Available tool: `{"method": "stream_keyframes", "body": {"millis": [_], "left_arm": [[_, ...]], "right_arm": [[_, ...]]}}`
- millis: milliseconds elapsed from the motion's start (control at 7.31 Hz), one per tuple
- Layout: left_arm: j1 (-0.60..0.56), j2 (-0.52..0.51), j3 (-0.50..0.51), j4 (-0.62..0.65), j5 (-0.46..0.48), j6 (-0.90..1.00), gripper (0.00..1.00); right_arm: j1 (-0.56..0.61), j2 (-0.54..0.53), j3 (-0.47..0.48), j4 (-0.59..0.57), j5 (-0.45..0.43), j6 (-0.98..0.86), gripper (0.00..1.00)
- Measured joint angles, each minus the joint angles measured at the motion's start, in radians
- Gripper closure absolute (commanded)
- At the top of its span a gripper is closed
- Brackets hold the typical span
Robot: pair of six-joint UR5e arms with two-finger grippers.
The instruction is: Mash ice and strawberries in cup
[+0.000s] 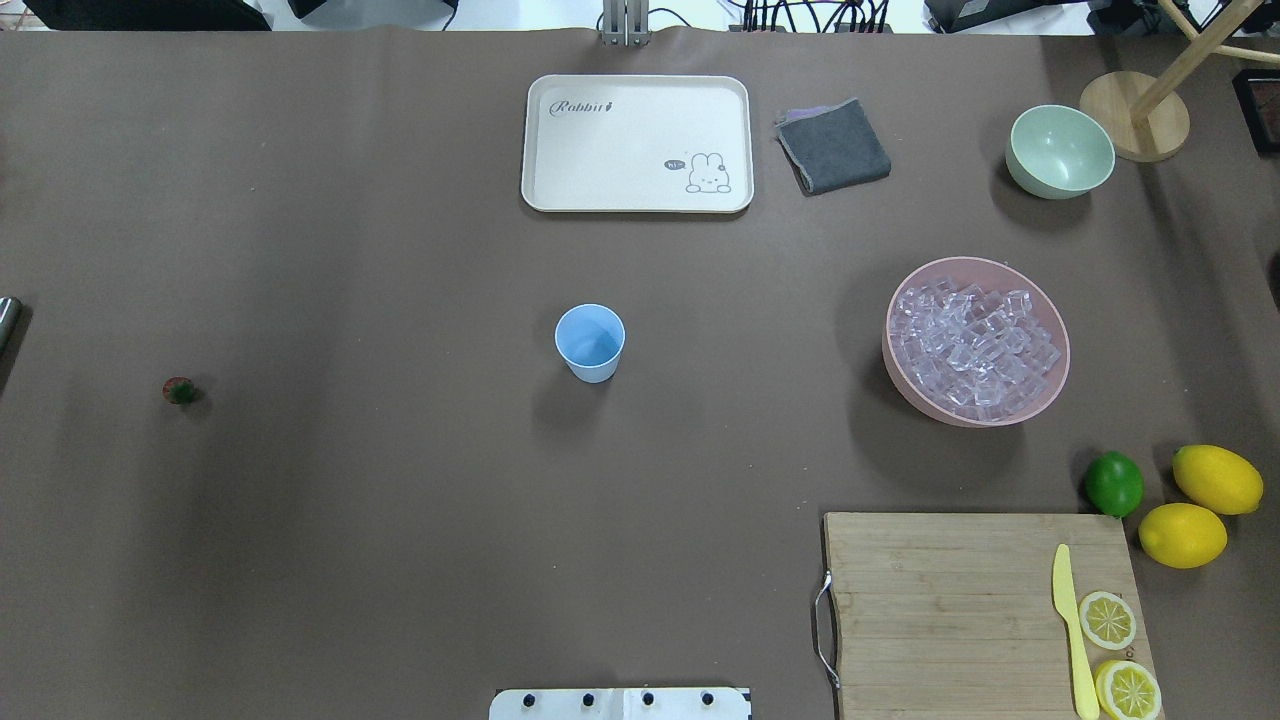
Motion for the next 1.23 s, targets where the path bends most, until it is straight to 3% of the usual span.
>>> {"method": "stream_keyframes", "body": {"millis": [1232], "left_arm": [[0.009, 0.005, 0.001, -0.034, -0.008, -0.008, 0.02]], "right_arm": [[-0.047, 0.005, 0.047, 0.0, -0.003, -0.002, 0.0]]}}
